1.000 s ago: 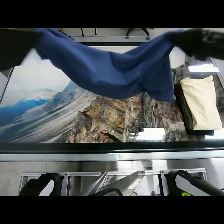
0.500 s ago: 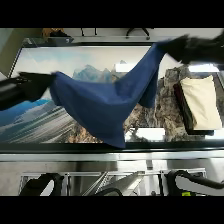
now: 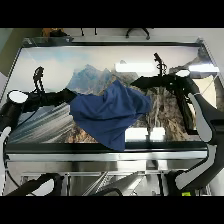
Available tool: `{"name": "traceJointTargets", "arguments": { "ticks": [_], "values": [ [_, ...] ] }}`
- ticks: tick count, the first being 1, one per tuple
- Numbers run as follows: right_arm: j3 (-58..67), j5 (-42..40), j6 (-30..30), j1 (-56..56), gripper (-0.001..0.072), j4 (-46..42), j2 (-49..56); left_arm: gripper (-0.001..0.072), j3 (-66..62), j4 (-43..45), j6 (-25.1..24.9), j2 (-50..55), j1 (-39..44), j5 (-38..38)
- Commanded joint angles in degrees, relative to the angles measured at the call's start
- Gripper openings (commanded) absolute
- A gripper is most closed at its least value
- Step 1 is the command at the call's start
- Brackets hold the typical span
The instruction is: Fold the shirts.
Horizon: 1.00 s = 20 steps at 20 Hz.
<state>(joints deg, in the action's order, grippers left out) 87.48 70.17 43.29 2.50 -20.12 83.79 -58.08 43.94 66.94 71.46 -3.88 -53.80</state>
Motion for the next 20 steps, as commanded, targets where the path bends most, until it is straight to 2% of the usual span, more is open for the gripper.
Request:
{"name": "traceJointTargets", "arguments": {
  "ticks": [1,3,6,9,12,17,20],
  "values": [
    [-0.68,6.25,7.91,5.73,0.0387,-5.14,-2.58,0.0692,-5.60,0.13,-1.18,7.13,-4.83,-9.40],
    [-5.11,12.02,12.70,7.65,0.0382,-9.25,-5.75,0.0692,-8.11,0.15,-1.55,8.39,-7.41,-11.39],
    [-21.27,13.64,13.99,6.08,0.0380,-9.92,-12.85,0.0692,-9.86,1.60,-1.51,8.72,-10.64,-12.37],
    [-39.76,4.87,15.39,1.42,0.0380,-9.94,-21.62,0.0692,-8.31,1.53,-1.51,8.74,-12.57,-13.60],
    [-51.47,-5.03,16.22,-5.90,0.0380,-9.86,-25.97,0.0692,-7.06,1.55,-1.51,8.74,-12.83,-14.69],
    [-55.23,-15.45,16.81,-18.69,0.0381,-9.66,-22.27,0.0692,-7.06,1.05,-1.51,8.72,-12.70,-14.91],
    [-55.23,-16.59,16.65,-22.08,0.0380,-7.61,-18.10,0.0692,-7.08,1.05,-1.51,8.72,-12.72,-15.50]
  ]
}}
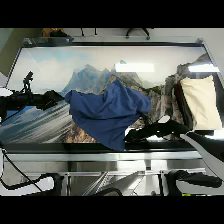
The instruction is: Fold the shirts.
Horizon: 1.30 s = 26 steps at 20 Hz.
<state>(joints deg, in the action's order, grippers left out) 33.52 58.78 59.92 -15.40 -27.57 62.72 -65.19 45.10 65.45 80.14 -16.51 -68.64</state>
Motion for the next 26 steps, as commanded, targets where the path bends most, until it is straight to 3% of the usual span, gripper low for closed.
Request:
{"name": "traceJointTargets", "arguments": {
  "ticks": [1,3,4,6,7,10,15,20,23,26],
  "values": [
    [-1.27,-5.20,-0.96,-4.94,0.0380,1.27,3.85,0.0692,0.02,-0.09,-0.02,0.04,-0.09,-0.66],
    [-1.25,-5.25,-3.96,-6.27,0.0372,5.20,4.46,0.0691,0.02,-0.11,-0.02,0.04,-0.09,-0.66],
    [-1.20,-5.18,-5.66,-6.56,0.0287,7.72,4.42,0.0692,0.04,-0.11,-0.02,0.04,-0.09,-0.63],
    [-0.04,-4.13,-8.98,-6.47,0.0037,10.91,3.91,0.0692,0.02,-0.11,-0.02,0.04,-0.07,-0.63],
    [1.31,-4.11,-9.05,-6.36,0.0018,10.64,2.97,0.0692,0.02,-0.11,-0.02,0.04,-0.09,-0.68],
    [6.43,-1.42,-6.34,-0.76,0.0018,5.97,-2.64,0.0692,0.02,-0.11,0.00,0.04,-0.13,-0.92],
    [14.25,4.68,9.94,22.88,0.0017,-22.01,-14.45,0.0692,0.04,-0.07,-0.02,0.04,-0.13,-1.49],
    [14.32,8.96,11.34,42.56,0.0018,-25.05,-17.20,0.0691,0.07,0.22,0.22,0.07,1.14,-3.08],
    [14.29,8.57,12.50,44.35,0.0018,-26.88,-15.82,0.0691,1.99,0.44,0.42,0.07,4.33,-3.30],
    [14.29,7.93,11.89,44.22,0.0018,-26.82,-14.58,0.0692,8.15,1.79,0.39,0.11,6.91,1.53]
  ]
}}
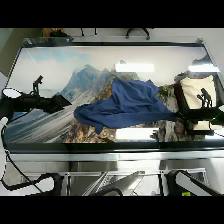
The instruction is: Fold the shirts.
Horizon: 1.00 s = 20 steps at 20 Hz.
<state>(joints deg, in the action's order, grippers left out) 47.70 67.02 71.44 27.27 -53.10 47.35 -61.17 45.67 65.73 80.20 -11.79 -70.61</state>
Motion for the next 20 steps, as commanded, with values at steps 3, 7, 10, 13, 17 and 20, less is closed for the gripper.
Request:
{"name": "traceJointTargets", "arguments": {
  "ticks": [3,7,10,13,17,20],
  "values": [
    [0.11,-1.20,-0.50,1.55,0.0018,-1.22,1.22,0.0691,8.07,5.81,0.11,0.04,2.69,10.43],
    [0.11,-1.22,-0.96,1.55,0.0018,-1.14,1.29,0.0691,10.08,5.25,-0.90,0.39,3.67,20.06],
    [0.11,-1.22,-1.20,1.55,0.0018,-1.11,1.29,0.0691,5.44,5.40,-1.46,4.90,6.47,18.23],
    [0.11,-1.20,-2.25,1.55,0.0018,-1.11,1.29,0.0690,-1.70,5.40,-2.60,11.82,7.78,11.67],
    [0.11,-1.22,-2.67,1.55,0.0018,-1.11,1.29,0.0641,-7.63,5.64,-2.89,18.12,7.10,6.16],
    [0.11,-1.20,-2.69,1.55,0.0018,-1.11,1.27,0.0449,-10.36,5.70,-3.37,21.24,7.82,5.51]
  ]
}}
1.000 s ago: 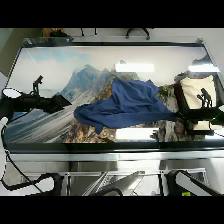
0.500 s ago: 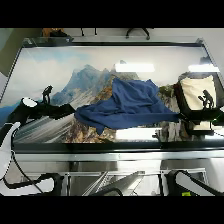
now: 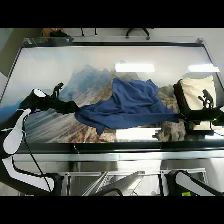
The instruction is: Fold the shirts.
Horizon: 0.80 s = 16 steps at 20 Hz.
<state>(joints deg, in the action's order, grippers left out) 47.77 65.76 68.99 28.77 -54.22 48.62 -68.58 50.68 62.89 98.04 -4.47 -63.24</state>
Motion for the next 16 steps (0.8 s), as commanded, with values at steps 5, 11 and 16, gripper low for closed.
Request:
{"name": "traceJointTargets", "arguments": {
  "ticks": [5,11,16],
  "values": [
    [0.04,0.09,-0.24,0.04,0.0018,0.02,-0.02,0.0014,-6.97,0.63,-0.94,6.56,1.22,-10.23],
    [6.05,8.96,-13.38,1.25,0.0017,33.75,-1.01,0.0012,-16.63,-2.73,4.48,-5.64,-2.10,-19.45],
    [28.39,14.88,-15.52,9.31,0.0017,64.26,-0.98,0.0013,-29.31,-8.48,12.26,-25.90,-11.43,-21.81]
  ]
}}
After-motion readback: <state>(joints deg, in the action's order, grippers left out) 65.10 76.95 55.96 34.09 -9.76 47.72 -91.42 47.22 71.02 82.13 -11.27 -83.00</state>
